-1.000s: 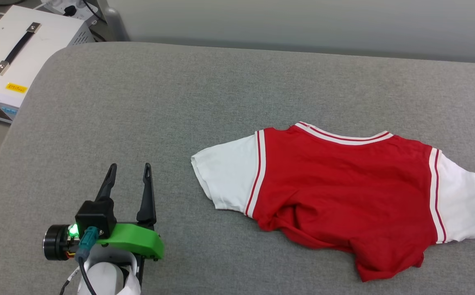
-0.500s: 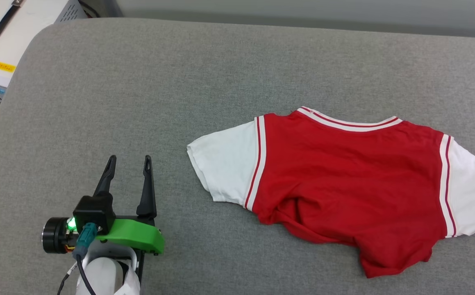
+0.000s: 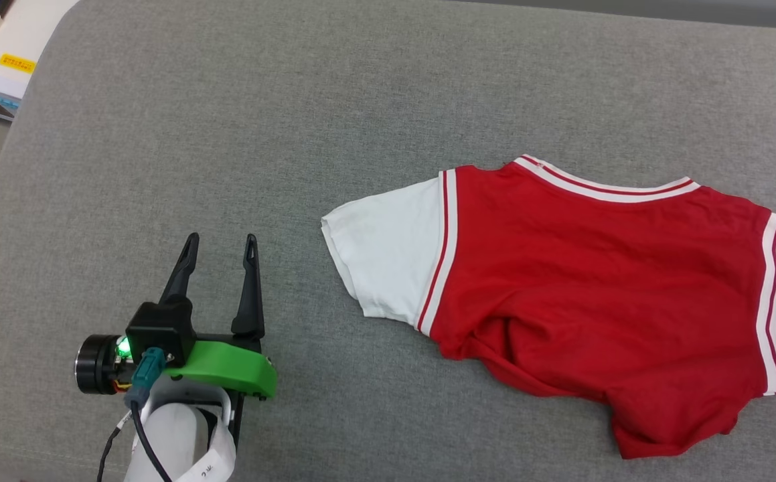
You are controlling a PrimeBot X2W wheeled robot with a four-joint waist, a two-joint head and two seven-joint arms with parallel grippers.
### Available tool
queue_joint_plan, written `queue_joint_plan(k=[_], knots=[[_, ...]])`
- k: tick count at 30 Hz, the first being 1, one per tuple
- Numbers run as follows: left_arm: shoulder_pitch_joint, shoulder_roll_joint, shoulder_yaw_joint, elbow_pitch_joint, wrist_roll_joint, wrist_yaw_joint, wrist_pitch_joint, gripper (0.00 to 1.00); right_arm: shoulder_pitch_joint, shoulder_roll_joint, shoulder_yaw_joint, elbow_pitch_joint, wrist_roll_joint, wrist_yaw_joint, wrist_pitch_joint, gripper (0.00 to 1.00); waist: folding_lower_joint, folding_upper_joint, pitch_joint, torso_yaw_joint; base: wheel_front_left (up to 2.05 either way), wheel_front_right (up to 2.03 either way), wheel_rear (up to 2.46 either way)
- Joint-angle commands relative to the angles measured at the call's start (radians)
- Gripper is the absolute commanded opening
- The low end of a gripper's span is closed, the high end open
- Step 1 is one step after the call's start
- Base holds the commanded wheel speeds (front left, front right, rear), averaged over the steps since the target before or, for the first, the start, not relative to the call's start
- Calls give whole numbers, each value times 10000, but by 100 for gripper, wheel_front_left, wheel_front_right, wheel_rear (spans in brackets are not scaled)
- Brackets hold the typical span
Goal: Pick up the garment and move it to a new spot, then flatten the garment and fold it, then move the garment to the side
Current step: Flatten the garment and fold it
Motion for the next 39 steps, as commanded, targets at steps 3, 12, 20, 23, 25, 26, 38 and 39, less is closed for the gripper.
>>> queue_joint_plan(k=[3,12,20,23,25,26,38,39], knots=[[-150,-66,52,48,111,-61,-57,100,658,556,117,380,150,-9,104,100,0,0,-111,-20,0,0,0],[-236,206,339,281,40,-299,-57,100,779,410,-205,-572,254,-9,-1778,0,0,0,-864,-384,0,0,0],[-1344,1215,104,1080,-308,-788,-41,100,1407,68,-444,-2074,277,-9,-3316,0,0,0,-1398,-662,0,0,0],[-2167,1826,-365,1571,-681,-871,358,100,1747,86,-609,-2740,204,-9,-3565,0,0,0,-1458,-796,0,0,0],[-2751,2295,-984,1713,-1092,-885,797,100,1960,161,-738,-3183,74,-9,-3651,0,0,0,-1439,-898,0,0,0],[-3006,2537,-1332,1784,-1339,-886,1077,100,2051,212,-794,-3362,1,-9,-3656,0,0,0,-1427,-940,0,0,0],[-6304,4965,-5939,2170,-6049,-892,7061,100,2701,890,-1672,-5182,-873,-9,-3105,0,0,0,-925,-1378,0,0,0],[-6484,5041,-6216,2179,-6354,-892,7485,100,2710,925,-1716,-5253,-913,-9,-3044,0,0,0,-860,-1407,0,0,0]])
